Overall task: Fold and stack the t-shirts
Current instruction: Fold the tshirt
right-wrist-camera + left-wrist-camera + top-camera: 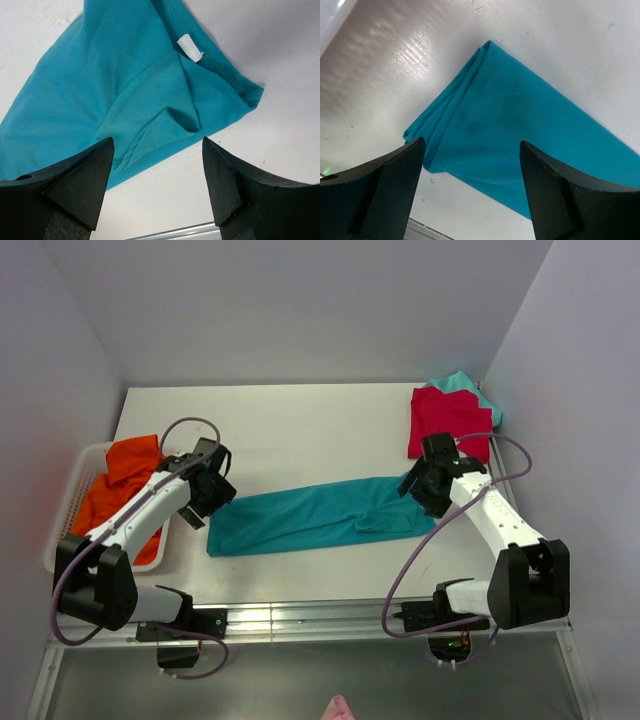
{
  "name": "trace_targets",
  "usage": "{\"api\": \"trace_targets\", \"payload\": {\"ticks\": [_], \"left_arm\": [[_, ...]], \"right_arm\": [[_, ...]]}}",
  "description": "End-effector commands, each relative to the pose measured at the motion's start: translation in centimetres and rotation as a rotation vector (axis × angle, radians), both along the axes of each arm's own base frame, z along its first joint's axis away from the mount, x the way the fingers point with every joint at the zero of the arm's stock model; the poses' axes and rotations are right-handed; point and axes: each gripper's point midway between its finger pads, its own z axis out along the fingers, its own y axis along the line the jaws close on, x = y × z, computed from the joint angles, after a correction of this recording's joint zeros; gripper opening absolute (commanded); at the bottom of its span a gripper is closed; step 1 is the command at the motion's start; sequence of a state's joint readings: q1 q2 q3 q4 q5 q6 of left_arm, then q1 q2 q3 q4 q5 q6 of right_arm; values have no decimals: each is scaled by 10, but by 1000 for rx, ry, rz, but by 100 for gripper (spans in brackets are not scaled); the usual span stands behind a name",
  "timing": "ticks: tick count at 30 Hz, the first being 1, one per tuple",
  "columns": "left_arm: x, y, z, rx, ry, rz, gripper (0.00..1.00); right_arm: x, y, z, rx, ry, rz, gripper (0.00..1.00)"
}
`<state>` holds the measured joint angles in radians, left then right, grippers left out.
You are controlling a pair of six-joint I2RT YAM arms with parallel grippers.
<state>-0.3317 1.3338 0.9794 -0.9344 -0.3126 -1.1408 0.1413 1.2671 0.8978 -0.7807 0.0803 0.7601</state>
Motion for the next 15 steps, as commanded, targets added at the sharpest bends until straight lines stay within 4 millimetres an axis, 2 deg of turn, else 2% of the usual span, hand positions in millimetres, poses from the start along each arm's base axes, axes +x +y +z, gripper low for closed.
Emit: {"api": "trace_targets", "payload": {"ticks": [1, 9, 15], "left_arm": [[8, 0, -10, 23, -8, -6, 81], [26, -3, -34, 54, 20, -35, 70], [32, -6, -52, 59, 49, -41, 64]], "right_arm": [[10, -2, 7, -12, -14, 5, 78], [21, -3, 5, -35, 9, 17, 77], [30, -5, 4, -51, 24, 20, 76]]}}
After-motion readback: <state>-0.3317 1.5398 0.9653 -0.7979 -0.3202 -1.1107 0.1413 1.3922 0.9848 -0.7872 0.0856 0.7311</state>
